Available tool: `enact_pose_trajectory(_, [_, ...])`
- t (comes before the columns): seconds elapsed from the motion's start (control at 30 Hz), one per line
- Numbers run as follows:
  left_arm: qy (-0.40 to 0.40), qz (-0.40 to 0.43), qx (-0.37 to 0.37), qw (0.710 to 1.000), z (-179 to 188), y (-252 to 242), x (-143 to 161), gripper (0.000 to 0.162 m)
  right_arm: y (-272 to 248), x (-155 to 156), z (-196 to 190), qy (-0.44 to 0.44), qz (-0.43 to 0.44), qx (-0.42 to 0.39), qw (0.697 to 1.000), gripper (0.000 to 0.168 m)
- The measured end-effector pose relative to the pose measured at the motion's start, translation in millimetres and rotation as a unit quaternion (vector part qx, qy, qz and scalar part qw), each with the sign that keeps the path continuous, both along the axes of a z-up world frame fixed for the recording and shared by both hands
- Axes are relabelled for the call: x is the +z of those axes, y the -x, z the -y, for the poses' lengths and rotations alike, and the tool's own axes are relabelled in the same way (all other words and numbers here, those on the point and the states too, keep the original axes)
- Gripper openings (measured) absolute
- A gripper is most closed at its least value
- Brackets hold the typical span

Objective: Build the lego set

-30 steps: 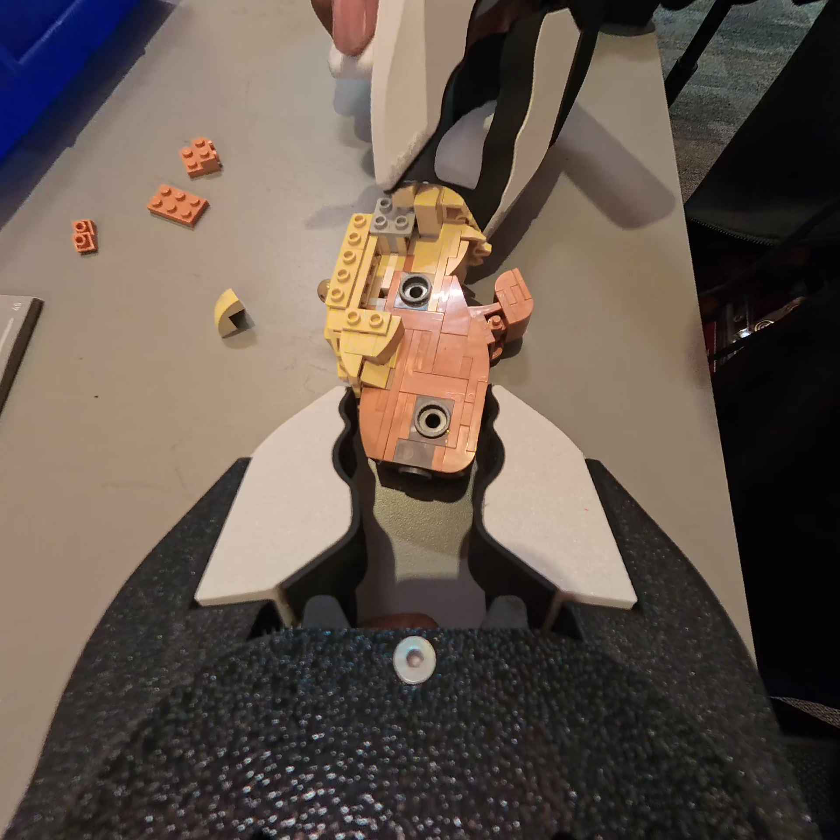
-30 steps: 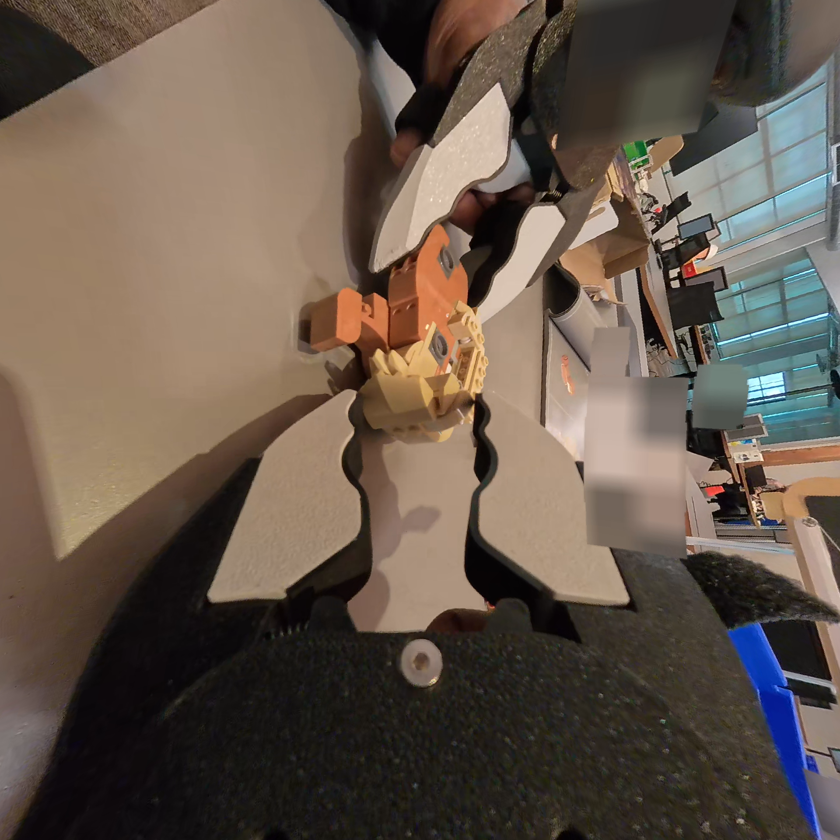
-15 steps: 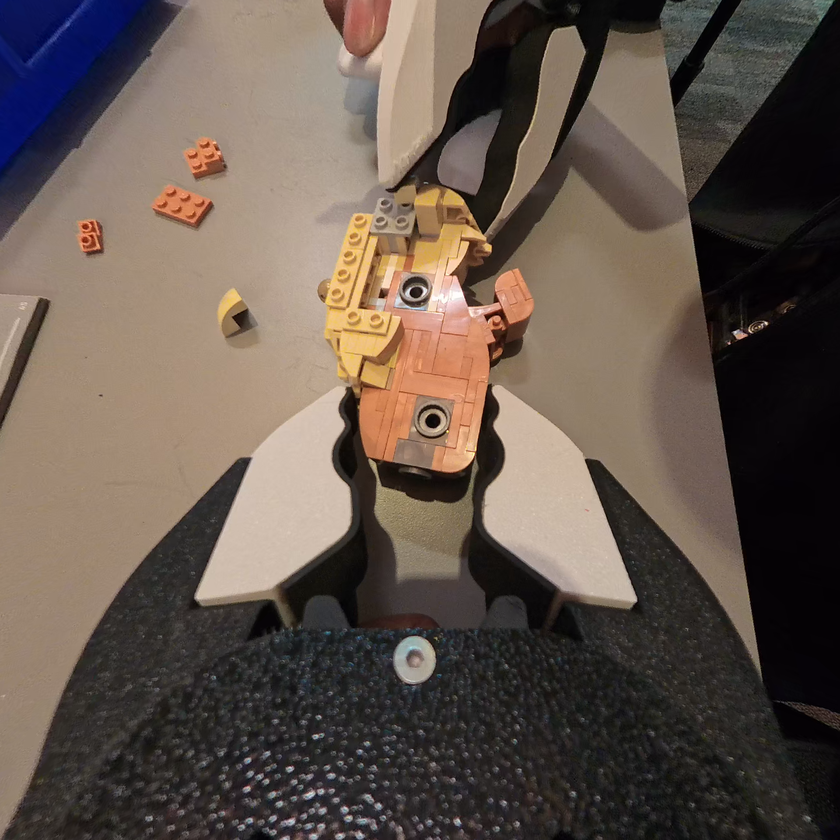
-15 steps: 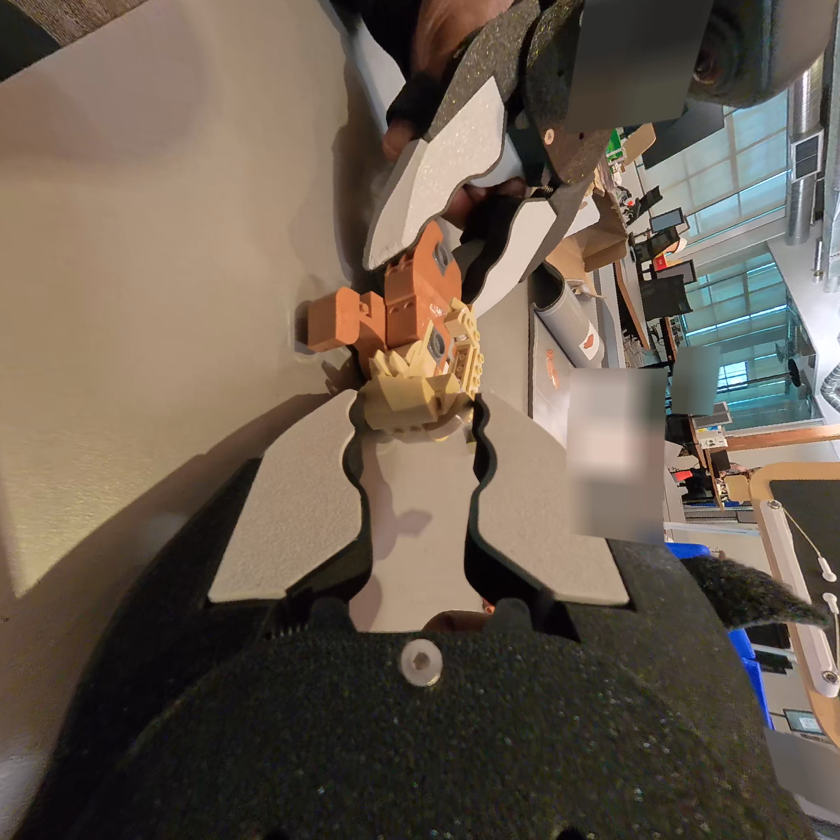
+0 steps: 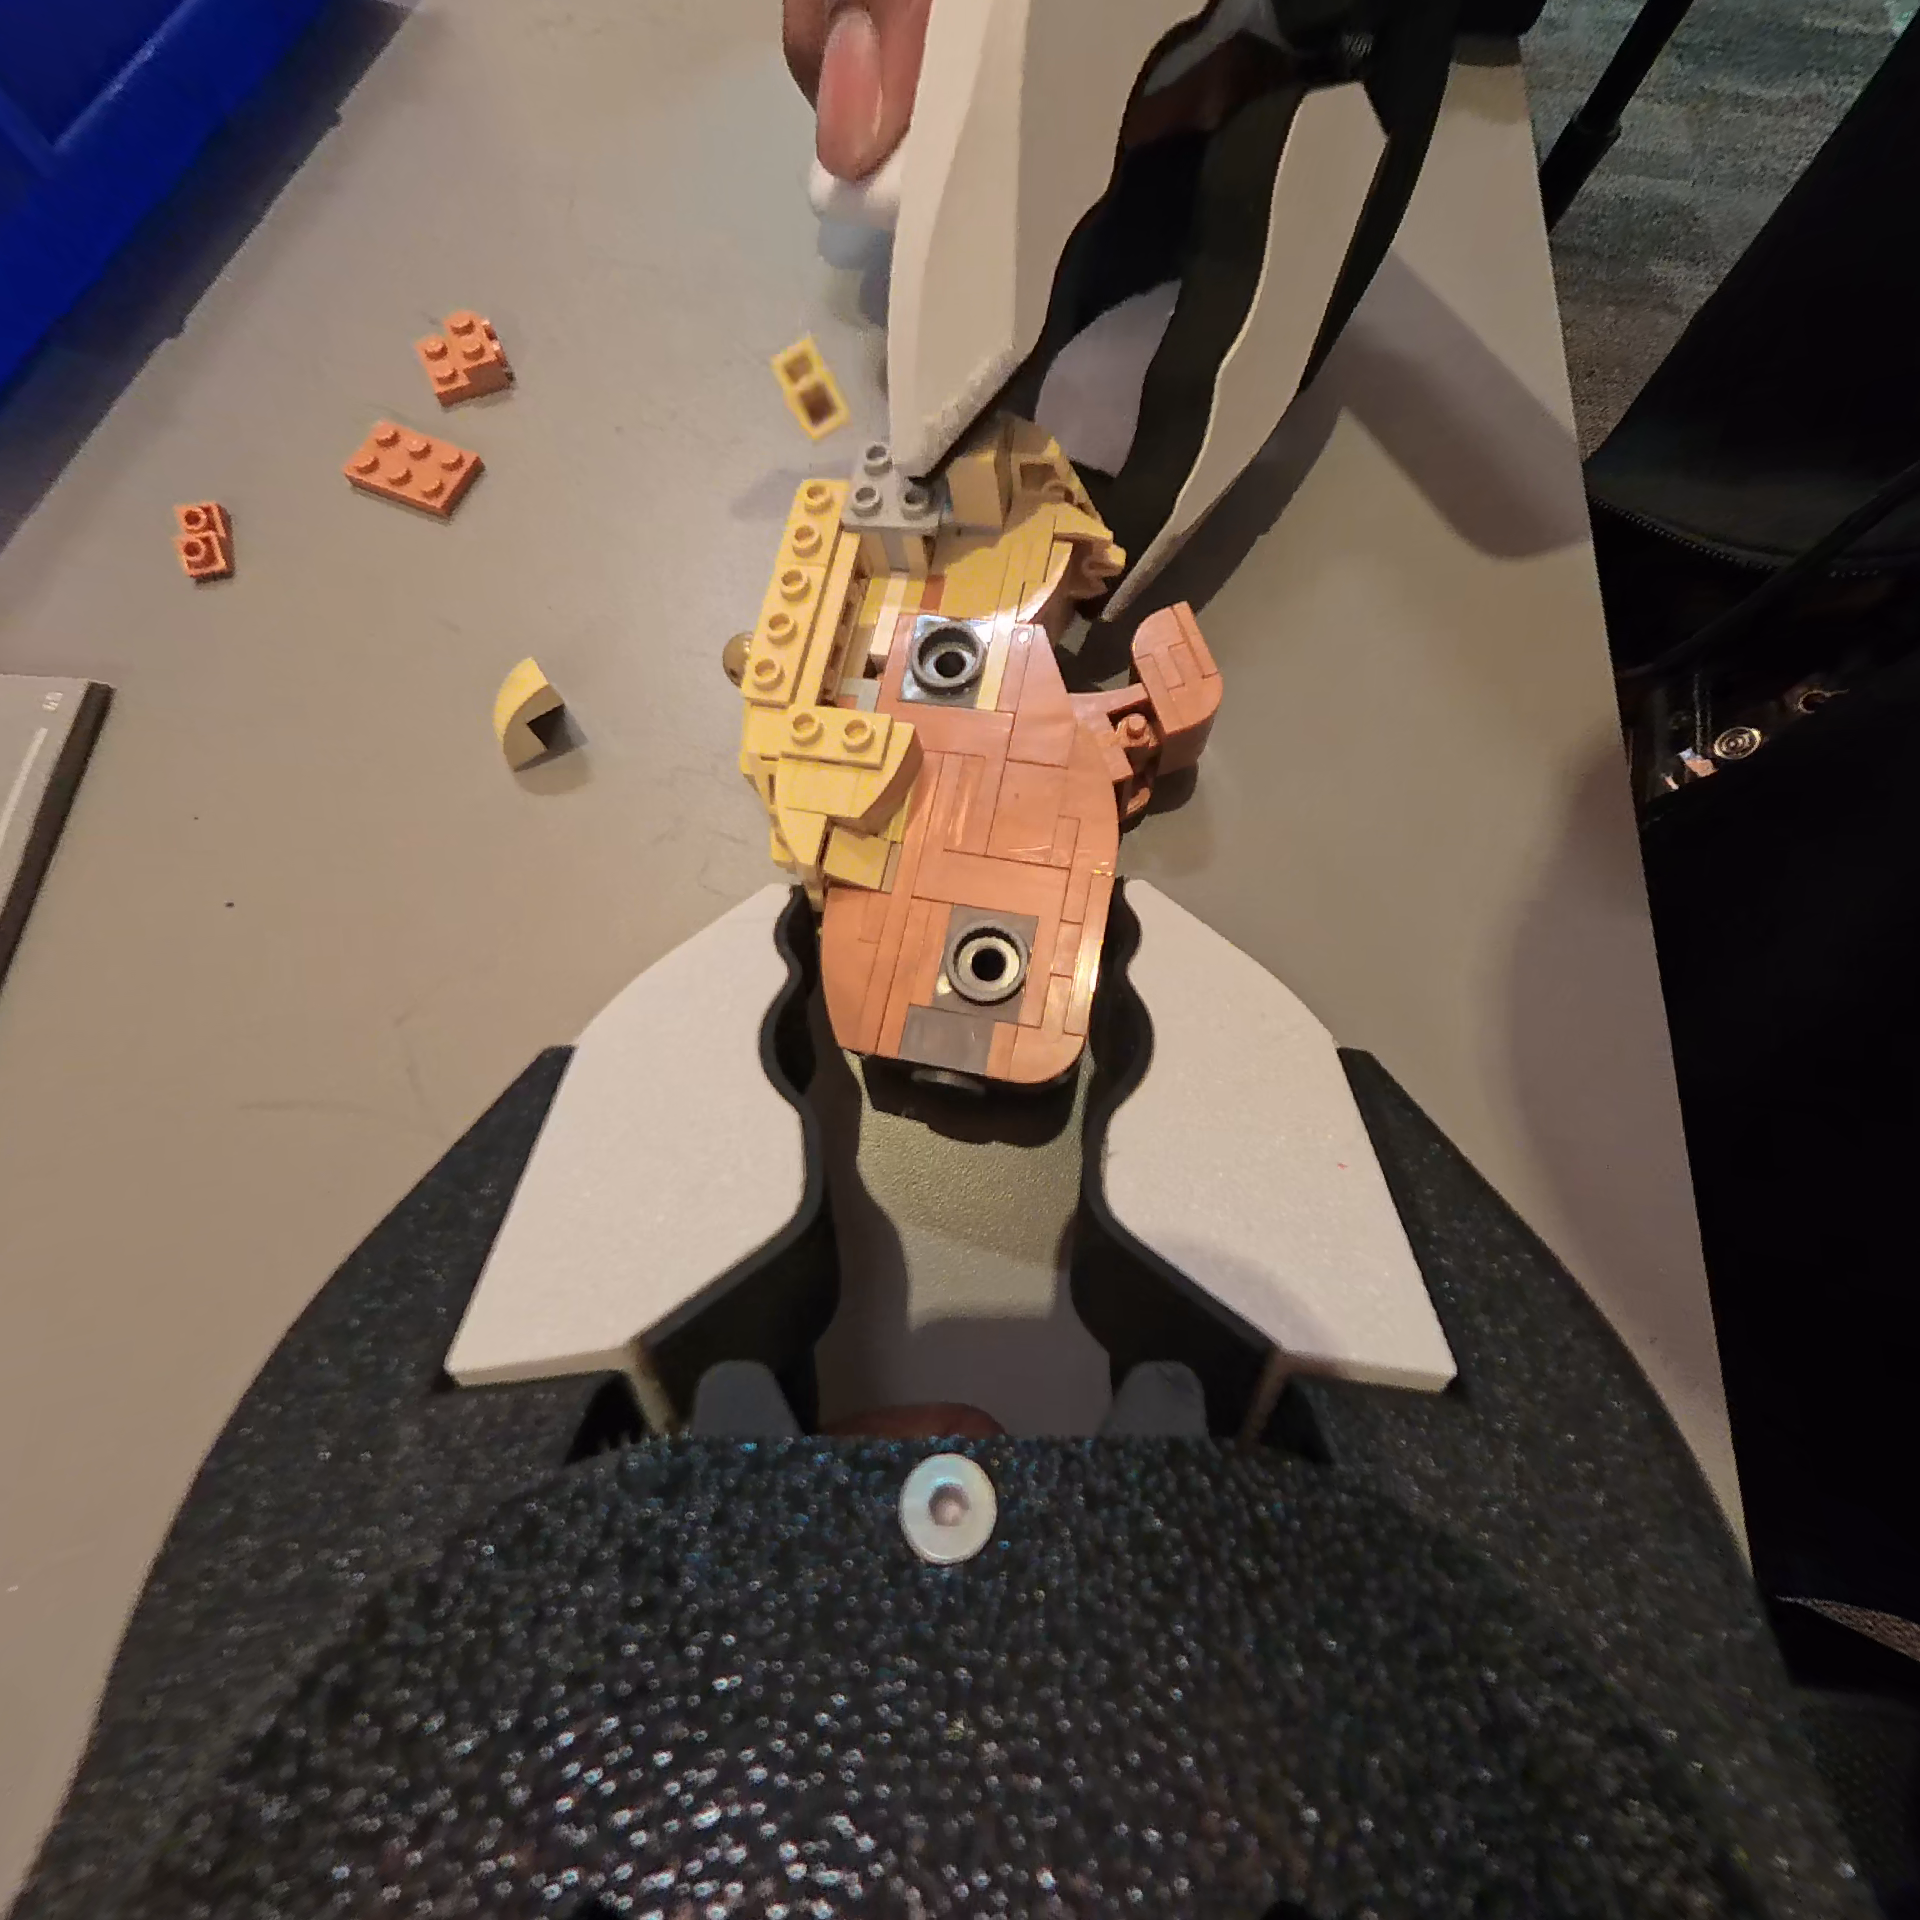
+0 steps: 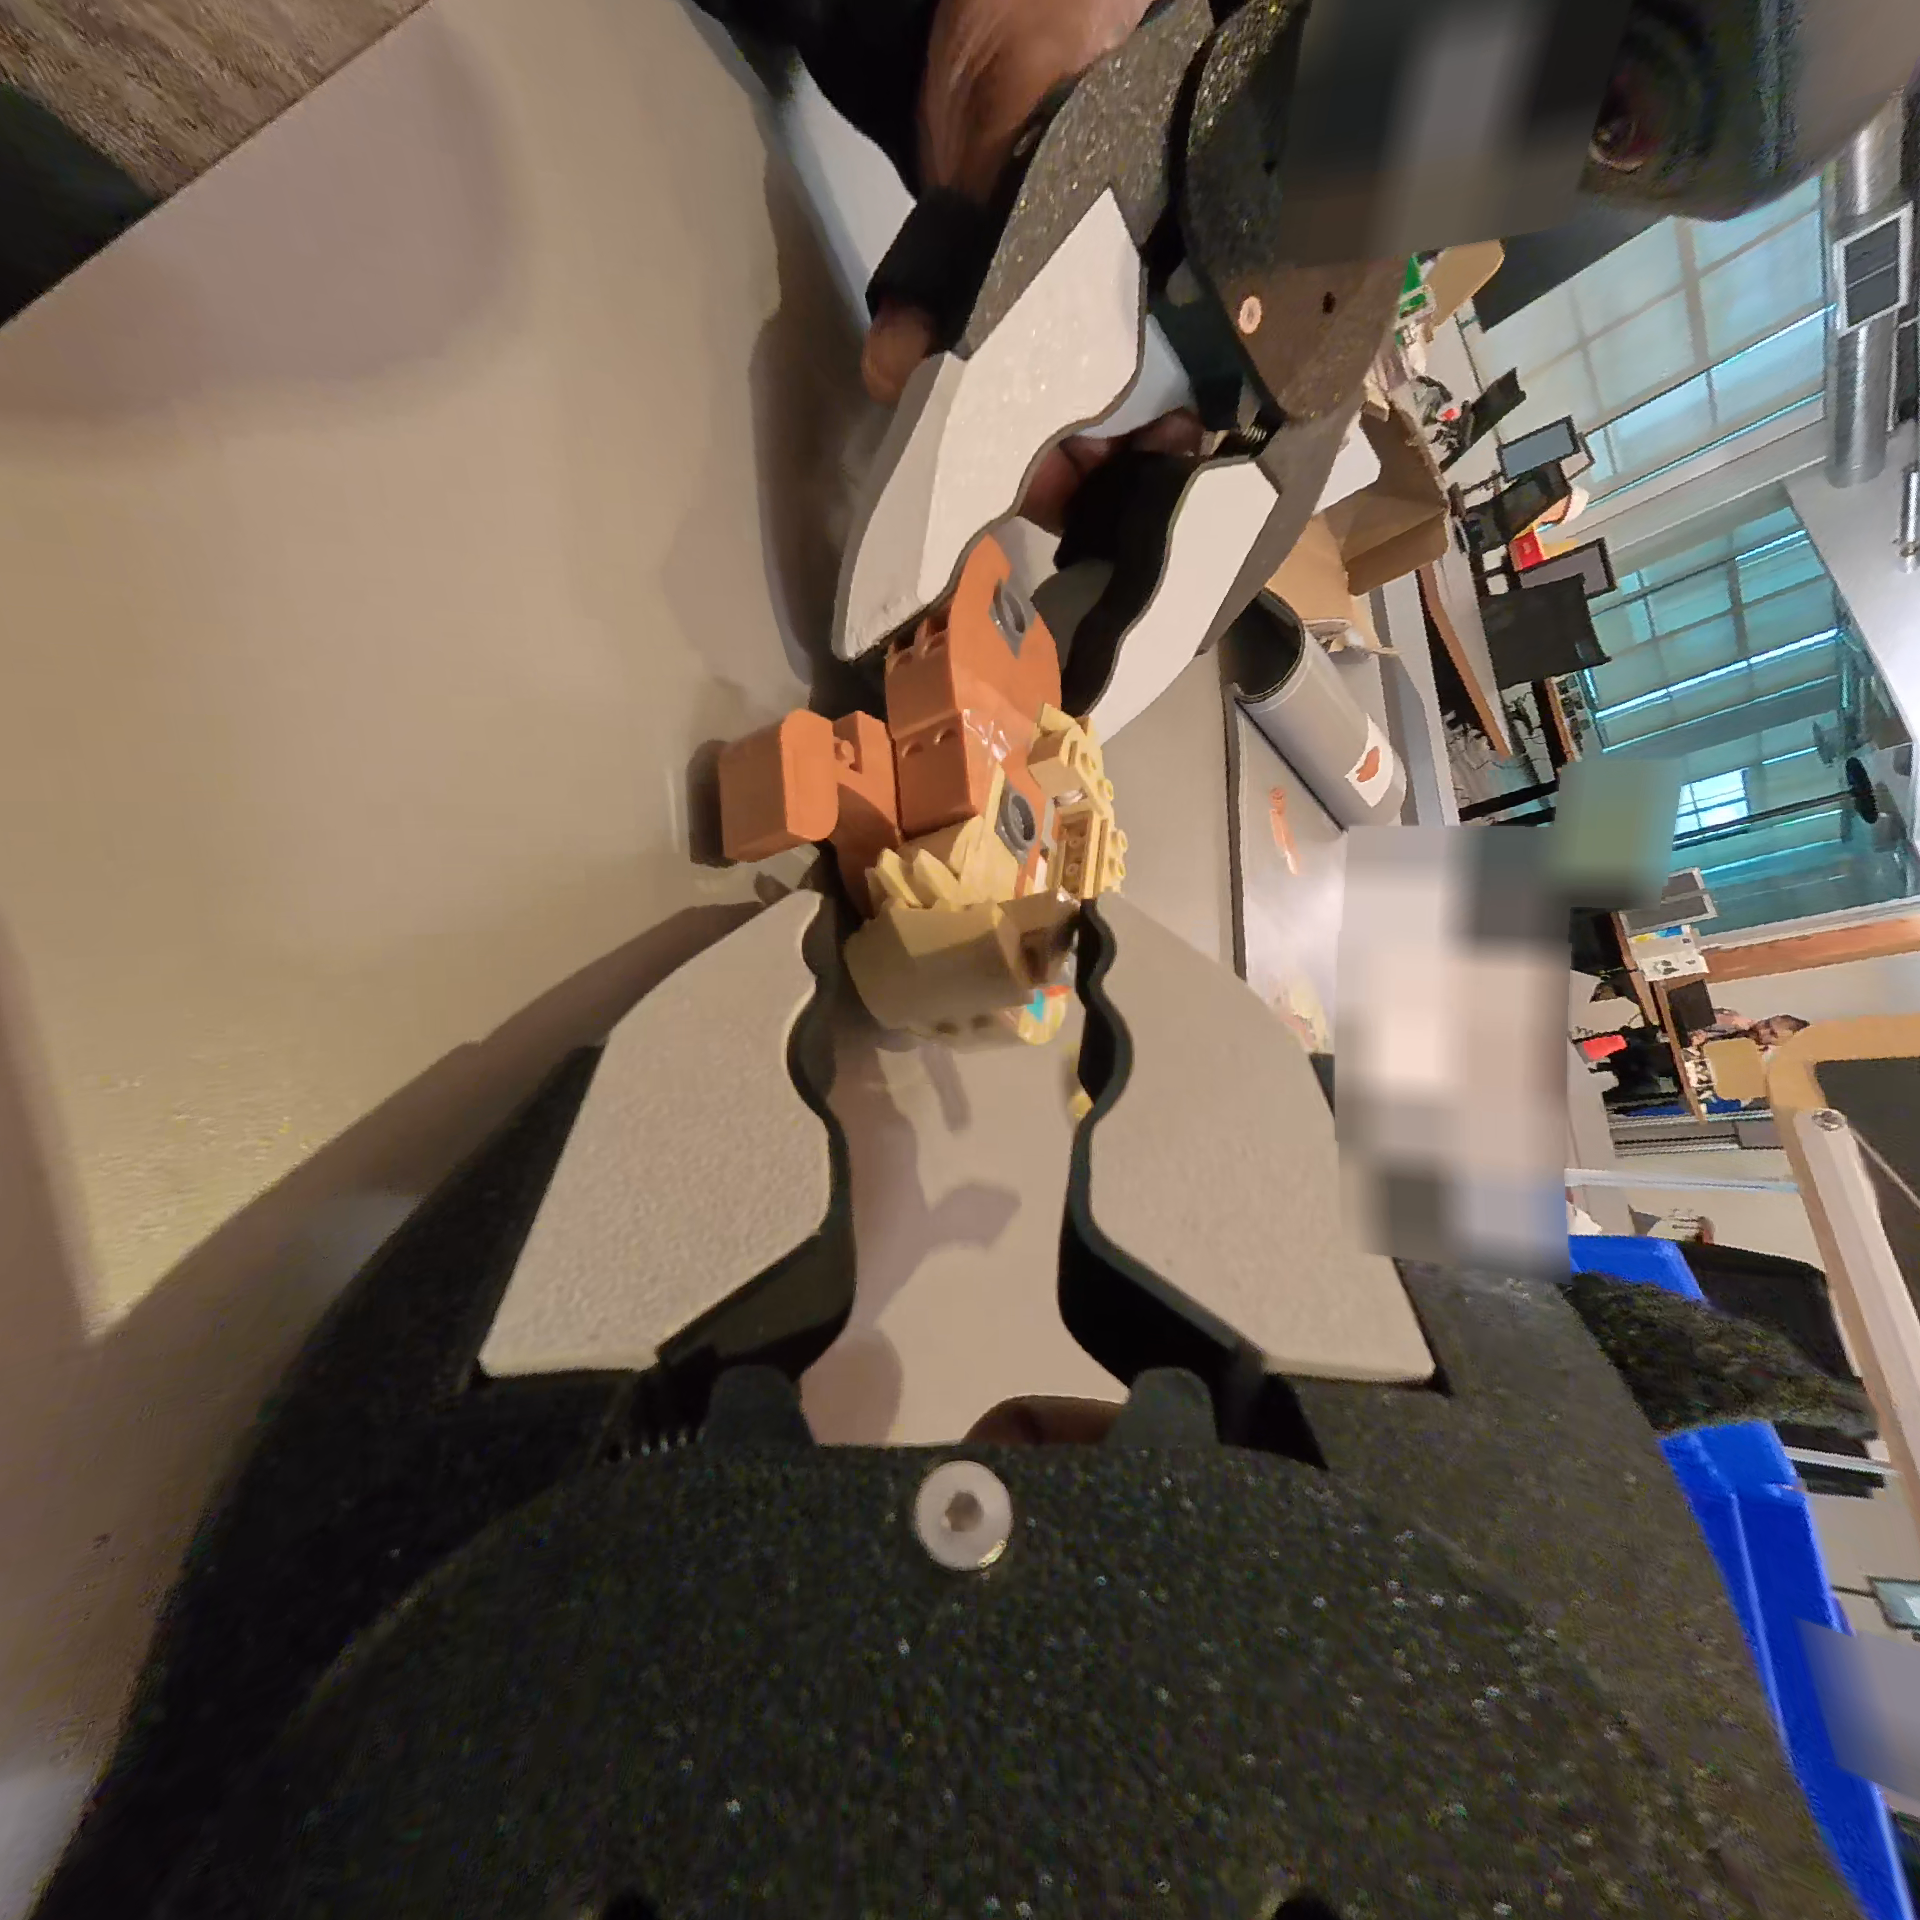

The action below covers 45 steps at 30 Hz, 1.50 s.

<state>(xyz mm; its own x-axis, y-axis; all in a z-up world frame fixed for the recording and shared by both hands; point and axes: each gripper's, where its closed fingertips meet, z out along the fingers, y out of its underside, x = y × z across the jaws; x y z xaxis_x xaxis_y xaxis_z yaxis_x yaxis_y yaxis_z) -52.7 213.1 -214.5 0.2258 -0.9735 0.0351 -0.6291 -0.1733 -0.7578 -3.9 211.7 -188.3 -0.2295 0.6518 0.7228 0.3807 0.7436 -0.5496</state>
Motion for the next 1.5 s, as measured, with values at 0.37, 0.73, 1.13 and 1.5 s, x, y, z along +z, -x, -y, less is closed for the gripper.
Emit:
enact_pose_trajectory(0.37, [-0.006,-0.005,-0.001,1.0,1.3,0.7,-1.5,0.053,-28.9,6.4,-46.3,0.098,0.019,-0.079,0.992,0.045])
enact_pose_trajectory(0.73, [-0.022,0.0,-0.027,0.999,9.3,-0.3,0.7,0.053,-38.9,-26.9,-87.6,0.277,0.109,-0.183,0.937,0.046])
enact_pose_trajectory(1.13, [-0.025,0.039,-0.035,0.998,15.6,4.0,12.4,0.059,-32.1,-31.7,-90.1,0.304,0.125,-0.195,0.924,0.019])
enact_pose_trajectory(1.5, [-0.185,0.086,-0.023,0.979,-12.8,-5.2,80.0,0.055,-19.3,41.9,-53.3,0.498,-0.036,-0.012,0.867,0.008])
